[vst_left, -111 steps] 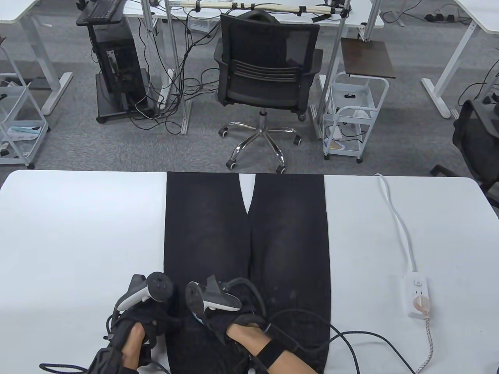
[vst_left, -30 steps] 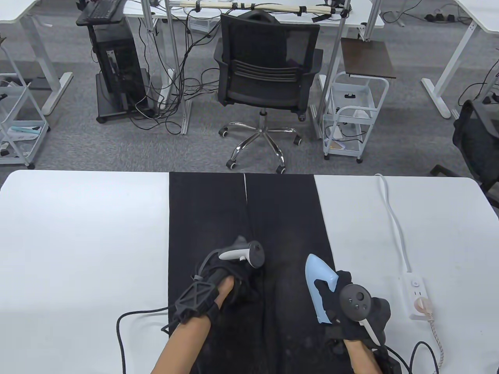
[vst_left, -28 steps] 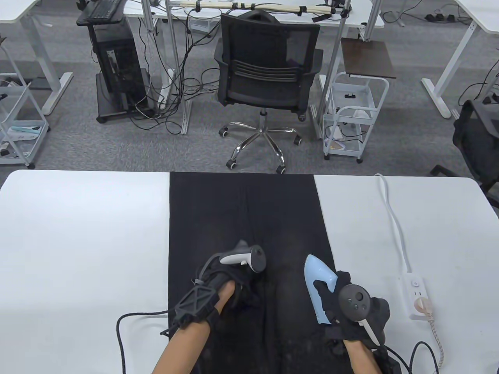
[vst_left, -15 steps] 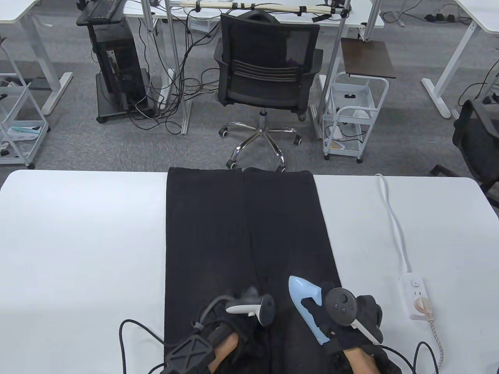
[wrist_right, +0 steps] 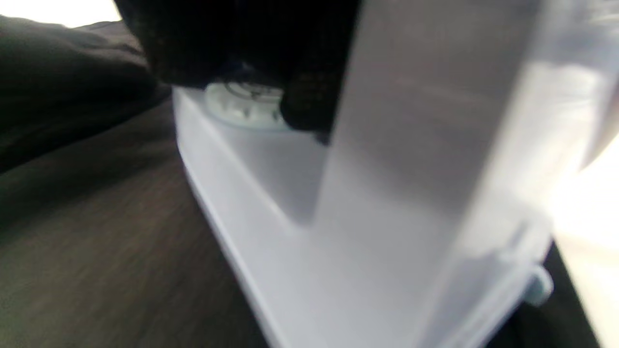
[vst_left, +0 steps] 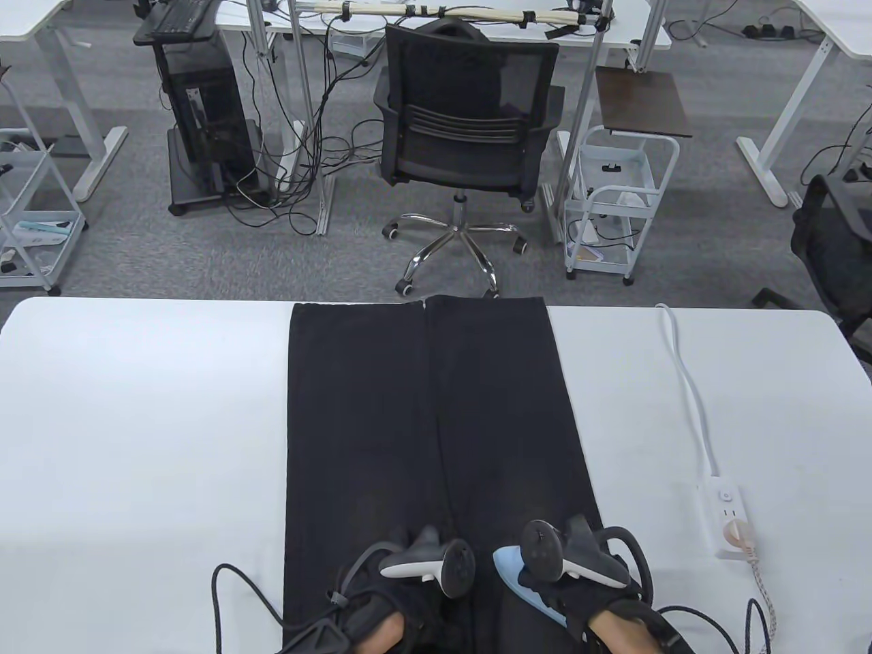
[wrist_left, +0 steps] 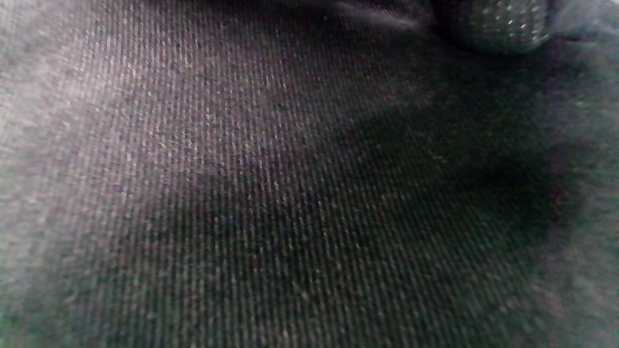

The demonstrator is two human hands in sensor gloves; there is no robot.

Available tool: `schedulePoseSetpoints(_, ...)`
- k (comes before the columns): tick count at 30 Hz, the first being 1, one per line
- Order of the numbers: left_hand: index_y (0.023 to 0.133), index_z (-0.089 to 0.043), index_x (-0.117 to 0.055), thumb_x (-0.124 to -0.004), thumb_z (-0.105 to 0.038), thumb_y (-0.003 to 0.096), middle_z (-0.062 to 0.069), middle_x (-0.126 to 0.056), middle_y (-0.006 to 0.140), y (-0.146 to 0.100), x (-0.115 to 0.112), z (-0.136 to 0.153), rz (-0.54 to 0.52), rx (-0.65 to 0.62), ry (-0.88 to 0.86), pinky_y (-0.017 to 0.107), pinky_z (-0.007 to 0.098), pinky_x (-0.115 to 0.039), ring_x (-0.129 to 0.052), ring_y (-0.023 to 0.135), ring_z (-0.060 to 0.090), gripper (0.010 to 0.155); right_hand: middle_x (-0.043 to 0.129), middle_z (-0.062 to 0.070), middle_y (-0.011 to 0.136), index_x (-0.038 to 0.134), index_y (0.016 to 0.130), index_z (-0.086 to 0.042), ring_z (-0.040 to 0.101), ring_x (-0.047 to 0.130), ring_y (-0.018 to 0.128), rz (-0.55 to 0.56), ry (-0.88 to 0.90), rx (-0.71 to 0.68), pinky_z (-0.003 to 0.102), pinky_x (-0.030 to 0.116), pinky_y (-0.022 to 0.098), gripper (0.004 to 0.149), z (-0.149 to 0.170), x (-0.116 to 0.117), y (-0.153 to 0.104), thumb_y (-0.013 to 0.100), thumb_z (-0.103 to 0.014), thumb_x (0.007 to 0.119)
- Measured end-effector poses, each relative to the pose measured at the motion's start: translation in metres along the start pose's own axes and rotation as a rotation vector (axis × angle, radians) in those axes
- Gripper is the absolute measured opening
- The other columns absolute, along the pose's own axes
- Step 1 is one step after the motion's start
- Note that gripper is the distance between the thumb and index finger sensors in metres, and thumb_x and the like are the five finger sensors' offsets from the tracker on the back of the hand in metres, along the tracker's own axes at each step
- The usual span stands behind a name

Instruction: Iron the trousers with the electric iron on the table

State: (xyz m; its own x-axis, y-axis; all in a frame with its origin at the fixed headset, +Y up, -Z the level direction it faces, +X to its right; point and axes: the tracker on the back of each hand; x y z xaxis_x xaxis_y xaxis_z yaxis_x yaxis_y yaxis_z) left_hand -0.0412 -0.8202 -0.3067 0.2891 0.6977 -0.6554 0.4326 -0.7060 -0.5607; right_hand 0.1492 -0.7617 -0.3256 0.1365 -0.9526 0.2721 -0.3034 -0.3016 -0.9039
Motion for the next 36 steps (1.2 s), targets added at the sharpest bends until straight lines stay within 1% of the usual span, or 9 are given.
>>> schedulePoseSetpoints(6, 0.107, -0.015, 0.015, -0.071, -0.066, 0.0433, 0.038, 0.023, 0.104, 0.001, 0.000, 0.000, -0.001, -0.003, 0.006, 0.061, 0.088, -0.020, 0.009, 0.086, 0.081, 0.118, 0.089, -0.007, 0.050, 0.066, 0.084, -0.007, 0.012, 0.099, 0.035, 0.007, 0.029, 0.084, 0.042, 0.090, 0.033, 0.053, 0.009, -0.021, 0.067, 0.050, -0.048, 0.075)
schedulePoseSetpoints(7, 0.107, -0.015, 0.015, -0.070, -0.066, 0.0435, 0.038, 0.023, 0.104, 0.001, 0.000, 0.000, 0.000, -0.003, 0.006, 0.061, 0.088, -0.020, 0.009, 0.086, 0.081, 0.118, 0.089, -0.007, 0.049, 0.066, 0.084, -0.007, 0.012, 0.099, 0.035, 0.007, 0.032, 0.095, 0.042, 0.090, 0.033, 0.053, 0.011, -0.023, 0.074, 0.050, -0.048, 0.074)
schedulePoseSetpoints(8, 0.107, -0.015, 0.015, -0.071, -0.066, 0.0435, 0.038, 0.023, 0.104, 0.001, 0.001, 0.000, -0.001, -0.005, 0.005, 0.061, 0.088, -0.020, 0.009, 0.086, 0.081, 0.118, 0.089, -0.007, 0.049, 0.067, 0.084, -0.007, 0.012, 0.099, 0.034, 0.012, 0.041, 0.125, 0.042, 0.090, 0.032, 0.053, 0.015, -0.030, 0.095, 0.050, -0.048, 0.074)
schedulePoseSetpoints(14, 0.108, -0.015, 0.013, -0.072, -0.066, 0.0437, 0.039, 0.022, 0.104, 0.001, 0.001, -0.001, -0.002, -0.007, 0.001, 0.062, 0.087, -0.020, 0.008, 0.086, 0.082, 0.118, 0.090, -0.007, 0.047, 0.069, 0.083, -0.007, 0.012, 0.099, 0.031, 0.066, 0.084, 0.211, 0.042, 0.090, 0.030, 0.054, 0.035, -0.051, 0.161, 0.049, -0.048, 0.076)
schedulePoseSetpoints(18, 0.108, -0.015, 0.014, -0.072, -0.066, 0.0438, 0.038, 0.023, 0.104, 0.001, 0.002, -0.001, 0.001, -0.009, -0.004, 0.062, 0.087, -0.019, 0.009, 0.085, 0.081, 0.118, 0.090, -0.007, 0.047, 0.068, 0.083, -0.007, 0.012, 0.098, 0.031, 0.058, 0.117, 0.306, 0.042, 0.090, 0.030, 0.054, 0.044, -0.059, 0.184, 0.048, -0.048, 0.076)
schedulePoseSetpoints(23, 0.107, -0.015, 0.014, -0.072, -0.066, 0.0440, 0.037, 0.024, 0.103, 0.001, 0.002, 0.000, 0.005, -0.011, -0.014, 0.061, 0.087, -0.018, 0.010, 0.085, 0.081, 0.118, 0.089, -0.007, 0.047, 0.068, 0.083, -0.007, 0.009, 0.095, 0.027, 0.060, 0.127, 0.339, 0.038, 0.089, 0.028, 0.054, 0.043, -0.059, 0.185, 0.049, -0.048, 0.076)
schedulePoseSetpoints(28, 0.107, -0.014, 0.015, -0.072, -0.065, 0.0441, 0.037, 0.025, 0.103, 0.001, 0.001, 0.000, 0.004, -0.011, -0.028, 0.061, 0.086, -0.016, 0.012, 0.085, 0.080, 0.119, 0.089, -0.008, 0.045, 0.068, 0.082, -0.007, 0.007, 0.095, 0.026, 0.063, 0.130, 0.341, 0.036, 0.089, 0.026, 0.054, 0.039, -0.054, 0.171, 0.049, -0.049, 0.076)
schedulePoseSetpoints(32, 0.106, -0.015, 0.016, -0.071, -0.066, 0.0442, 0.036, 0.026, 0.102, 0.000, 0.000, 0.002, 0.003, -0.013, -0.039, 0.061, 0.086, -0.015, 0.013, 0.084, 0.079, 0.118, 0.089, -0.008, 0.046, 0.068, 0.082, -0.007, 0.007, 0.095, 0.026, 0.057, 0.121, 0.282, 0.036, 0.089, 0.026, 0.054, 0.026, -0.046, 0.144, 0.050, -0.049, 0.075)
schedulePoseSetpoints(36, 0.105, -0.017, 0.017, -0.070, -0.066, 0.0443, 0.035, 0.028, 0.102, -0.001, -0.002, 0.005, 0.002, -0.016, -0.049, 0.060, 0.085, -0.013, 0.016, 0.084, 0.078, 0.118, 0.089, -0.008, 0.046, 0.068, 0.083, -0.007, 0.007, 0.094, 0.026, 0.064, 0.090, 0.175, 0.036, 0.089, 0.026, 0.054, 0.010, -0.032, 0.100, 0.050, -0.049, 0.075)
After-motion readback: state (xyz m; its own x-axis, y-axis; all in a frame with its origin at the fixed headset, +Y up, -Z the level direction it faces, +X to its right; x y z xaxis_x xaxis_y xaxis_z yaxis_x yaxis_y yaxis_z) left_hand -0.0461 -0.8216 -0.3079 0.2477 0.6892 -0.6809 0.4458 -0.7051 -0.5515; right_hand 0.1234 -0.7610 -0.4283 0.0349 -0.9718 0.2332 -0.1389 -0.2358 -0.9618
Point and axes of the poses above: the tracker on the back of each hand, its own z axis roughly to the little-finger side, its own y axis roughly from the wrist to the fingertips, x = y × z
